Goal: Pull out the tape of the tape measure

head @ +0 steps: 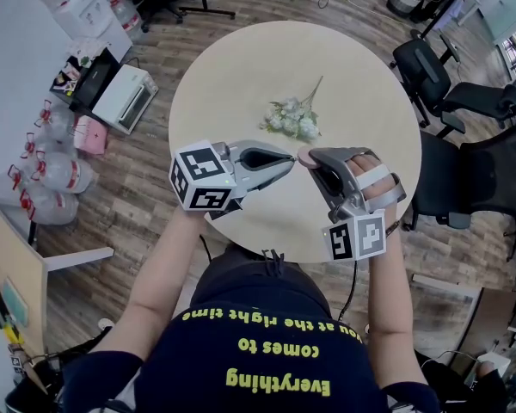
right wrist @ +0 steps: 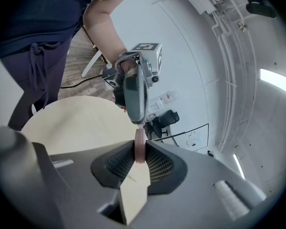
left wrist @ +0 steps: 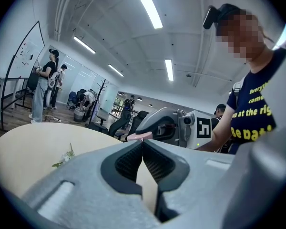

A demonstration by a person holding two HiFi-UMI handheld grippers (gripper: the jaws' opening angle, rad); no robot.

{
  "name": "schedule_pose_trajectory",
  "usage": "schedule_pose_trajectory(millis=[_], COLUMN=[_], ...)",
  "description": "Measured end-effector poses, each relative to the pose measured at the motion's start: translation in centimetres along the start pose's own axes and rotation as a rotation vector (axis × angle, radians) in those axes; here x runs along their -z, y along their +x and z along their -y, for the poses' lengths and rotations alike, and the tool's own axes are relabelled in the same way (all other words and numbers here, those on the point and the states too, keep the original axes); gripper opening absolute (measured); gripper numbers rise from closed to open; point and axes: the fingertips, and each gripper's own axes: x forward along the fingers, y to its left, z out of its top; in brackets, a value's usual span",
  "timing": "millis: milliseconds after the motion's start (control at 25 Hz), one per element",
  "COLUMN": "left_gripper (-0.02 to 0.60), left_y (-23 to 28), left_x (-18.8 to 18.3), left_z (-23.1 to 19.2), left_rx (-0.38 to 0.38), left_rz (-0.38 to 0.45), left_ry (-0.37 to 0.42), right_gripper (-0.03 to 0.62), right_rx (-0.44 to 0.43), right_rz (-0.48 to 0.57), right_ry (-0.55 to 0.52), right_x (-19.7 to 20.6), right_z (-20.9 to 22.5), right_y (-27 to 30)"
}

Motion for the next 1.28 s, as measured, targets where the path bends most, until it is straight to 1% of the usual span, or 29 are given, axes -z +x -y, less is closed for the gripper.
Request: schedule_pose_trajectory(millis=[800,1280], left_gripper=[0.005,0.004], left_y=[-1.8,-3.8], left_x=[0.3,0.3], left_z=[-1.8,-3.1], left_rx=[-0.042,-0.089], left_rz=[-0.015,-0.015], left_ry=[-0.026,-0.038], right_gripper=[0.083,0.083], right_rx=[0.023,0.036], right_rz=[-0.097,-0.142], right_ry=[0.063,0.104], right_x=[3.6,5.5], right_z=[0.2,0.2], right_y=[-1.2,-1.7])
